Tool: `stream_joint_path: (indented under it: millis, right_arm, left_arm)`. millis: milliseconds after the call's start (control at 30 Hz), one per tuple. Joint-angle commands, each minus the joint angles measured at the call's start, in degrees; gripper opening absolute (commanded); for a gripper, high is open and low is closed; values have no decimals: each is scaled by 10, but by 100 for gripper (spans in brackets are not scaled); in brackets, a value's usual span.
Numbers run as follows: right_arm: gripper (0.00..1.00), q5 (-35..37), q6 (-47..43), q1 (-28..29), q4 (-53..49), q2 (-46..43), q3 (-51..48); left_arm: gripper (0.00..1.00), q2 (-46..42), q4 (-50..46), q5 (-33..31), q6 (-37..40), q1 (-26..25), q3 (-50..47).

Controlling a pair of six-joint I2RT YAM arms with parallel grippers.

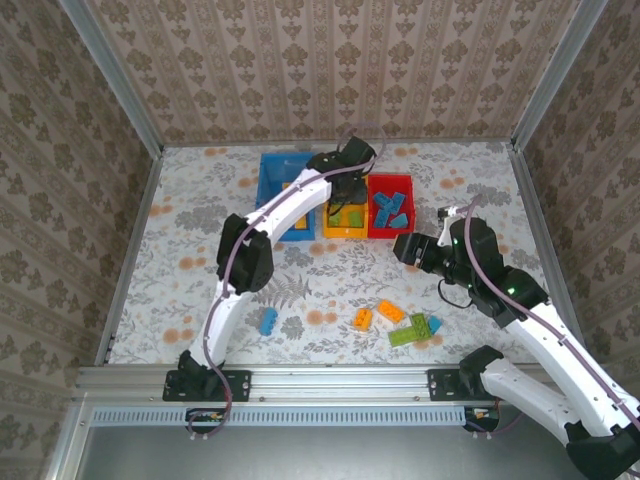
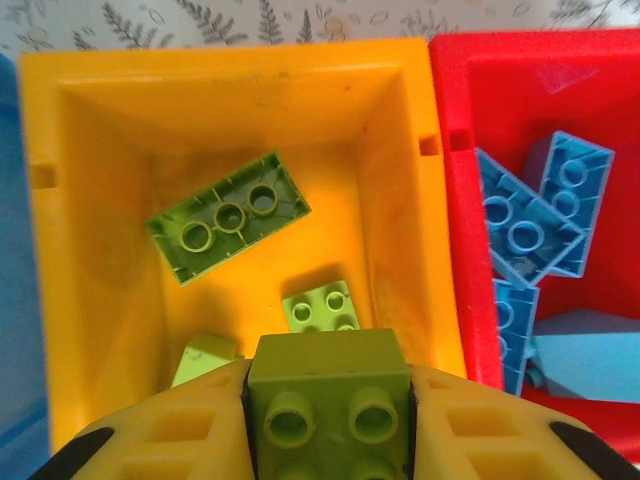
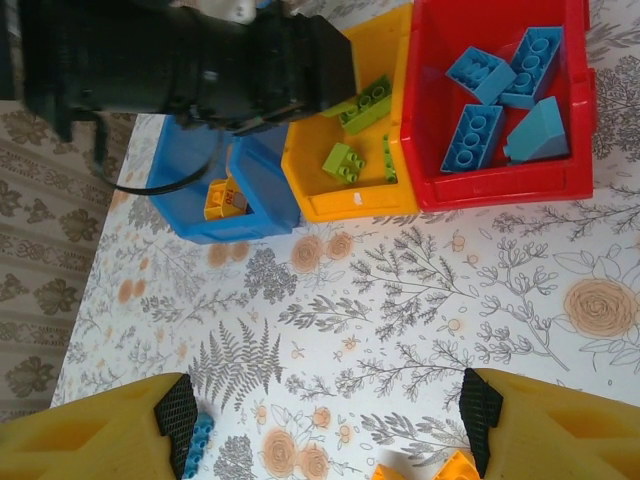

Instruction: Sort the legos into containers by color

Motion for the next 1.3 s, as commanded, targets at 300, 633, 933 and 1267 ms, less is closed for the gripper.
stream_joint_path:
  millis: [300,633,933,1267]
  right_arm:
    - [76,-29,-13,4,3,10,-16]
    - [76,7,-58,118,8,53,-27]
    - [76,137,80,370,168,216,-35]
    - [77,130,234,470,202,498,137]
  left_arm:
    - [57,7,-55,16,6,11,21]
    - [57,-229,-26,-75,-43,-23,-130]
    - [60,-601,-54,-177,-179,-25,-515]
    - [61,-921,-276,-276,-313,-20,-701]
